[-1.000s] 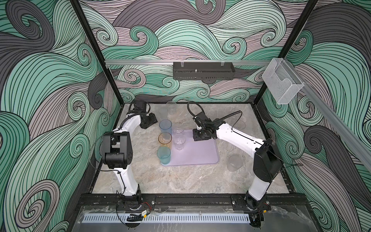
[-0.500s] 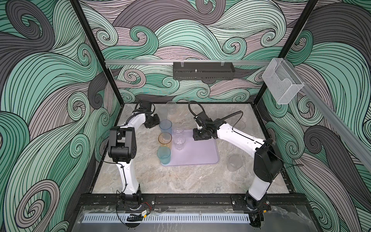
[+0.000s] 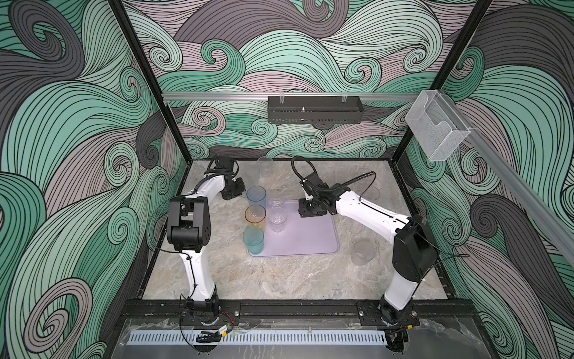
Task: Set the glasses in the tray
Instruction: 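Close the left gripper on a clear cup beyond the tray and lift it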
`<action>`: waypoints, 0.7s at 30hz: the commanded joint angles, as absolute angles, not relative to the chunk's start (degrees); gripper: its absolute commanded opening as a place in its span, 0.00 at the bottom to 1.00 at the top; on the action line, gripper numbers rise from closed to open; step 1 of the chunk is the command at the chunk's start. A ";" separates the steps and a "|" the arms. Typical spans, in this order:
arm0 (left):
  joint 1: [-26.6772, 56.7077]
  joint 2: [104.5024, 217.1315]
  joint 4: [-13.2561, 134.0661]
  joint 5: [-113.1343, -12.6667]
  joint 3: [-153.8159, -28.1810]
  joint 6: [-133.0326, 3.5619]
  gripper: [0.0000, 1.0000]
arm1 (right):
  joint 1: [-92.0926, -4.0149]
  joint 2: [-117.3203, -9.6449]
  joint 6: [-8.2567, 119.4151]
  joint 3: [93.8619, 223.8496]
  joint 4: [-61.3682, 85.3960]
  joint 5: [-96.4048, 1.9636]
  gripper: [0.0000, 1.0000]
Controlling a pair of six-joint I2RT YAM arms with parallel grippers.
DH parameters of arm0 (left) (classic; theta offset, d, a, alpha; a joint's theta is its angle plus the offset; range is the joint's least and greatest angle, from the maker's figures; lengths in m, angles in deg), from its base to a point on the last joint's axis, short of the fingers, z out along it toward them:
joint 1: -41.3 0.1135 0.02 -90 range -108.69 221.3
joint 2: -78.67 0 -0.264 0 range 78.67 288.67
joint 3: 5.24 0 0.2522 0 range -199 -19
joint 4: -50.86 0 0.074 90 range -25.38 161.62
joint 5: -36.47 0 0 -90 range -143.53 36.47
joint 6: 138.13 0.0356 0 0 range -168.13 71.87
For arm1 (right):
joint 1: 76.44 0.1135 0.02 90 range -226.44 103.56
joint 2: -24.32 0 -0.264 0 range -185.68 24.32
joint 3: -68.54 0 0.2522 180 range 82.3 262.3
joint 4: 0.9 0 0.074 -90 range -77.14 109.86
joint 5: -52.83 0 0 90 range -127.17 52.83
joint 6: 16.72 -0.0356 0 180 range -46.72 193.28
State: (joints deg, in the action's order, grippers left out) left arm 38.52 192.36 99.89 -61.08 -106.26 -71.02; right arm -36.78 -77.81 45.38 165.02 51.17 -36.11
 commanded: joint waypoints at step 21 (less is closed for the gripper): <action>42.55 176.79 104.60 -54.41 -102.56 -75.10 0.00 | -36.60 -74.67 44.30 164.04 51.54 -36.52 0.47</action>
State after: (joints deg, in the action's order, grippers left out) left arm 41.34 181.39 103.58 -55.88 -102.85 -73.36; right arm -36.76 -76.74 44.77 164.85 51.15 -36.20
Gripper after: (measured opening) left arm 0.066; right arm 0.467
